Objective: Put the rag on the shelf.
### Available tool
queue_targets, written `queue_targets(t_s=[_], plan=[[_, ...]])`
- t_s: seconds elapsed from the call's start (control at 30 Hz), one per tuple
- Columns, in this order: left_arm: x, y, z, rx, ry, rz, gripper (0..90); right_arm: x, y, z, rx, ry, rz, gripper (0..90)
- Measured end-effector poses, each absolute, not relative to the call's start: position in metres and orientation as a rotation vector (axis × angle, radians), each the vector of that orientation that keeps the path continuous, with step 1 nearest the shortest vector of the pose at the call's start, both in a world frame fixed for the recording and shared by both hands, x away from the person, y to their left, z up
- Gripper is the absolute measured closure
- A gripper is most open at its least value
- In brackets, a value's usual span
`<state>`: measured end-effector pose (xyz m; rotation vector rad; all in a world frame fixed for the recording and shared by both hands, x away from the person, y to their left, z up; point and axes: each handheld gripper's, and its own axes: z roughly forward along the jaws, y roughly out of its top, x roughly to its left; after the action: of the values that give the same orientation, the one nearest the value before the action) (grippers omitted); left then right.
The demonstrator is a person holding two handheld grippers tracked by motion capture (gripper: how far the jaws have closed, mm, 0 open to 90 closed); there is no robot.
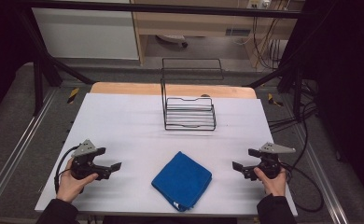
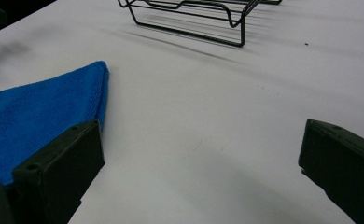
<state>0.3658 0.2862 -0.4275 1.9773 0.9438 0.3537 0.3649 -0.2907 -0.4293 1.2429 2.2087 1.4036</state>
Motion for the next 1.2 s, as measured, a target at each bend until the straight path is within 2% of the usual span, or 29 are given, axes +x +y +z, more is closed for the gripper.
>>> queue_targets(t_s=[0.33,0.67,1.13,1.2], plan=[[0.366,0.283,-0.427,1.986,0.952,0.355,6.1,0.365,-0.287,-0.429,1.234,2.223,1.392,0.7],[0.365,0.259,-0.423,2.011,0.942,0.321,8.9,0.365,-0.271,-0.427,1.220,2.252,1.374,0.7],[0.352,0.204,-0.409,2.079,0.871,0.297,20.3,0.363,-0.239,-0.426,1.182,2.308,1.331,1.5],[0.350,0.193,-0.408,2.099,0.853,0.286,24.9,0.363,-0.230,-0.425,1.159,2.336,1.314,2.6]])
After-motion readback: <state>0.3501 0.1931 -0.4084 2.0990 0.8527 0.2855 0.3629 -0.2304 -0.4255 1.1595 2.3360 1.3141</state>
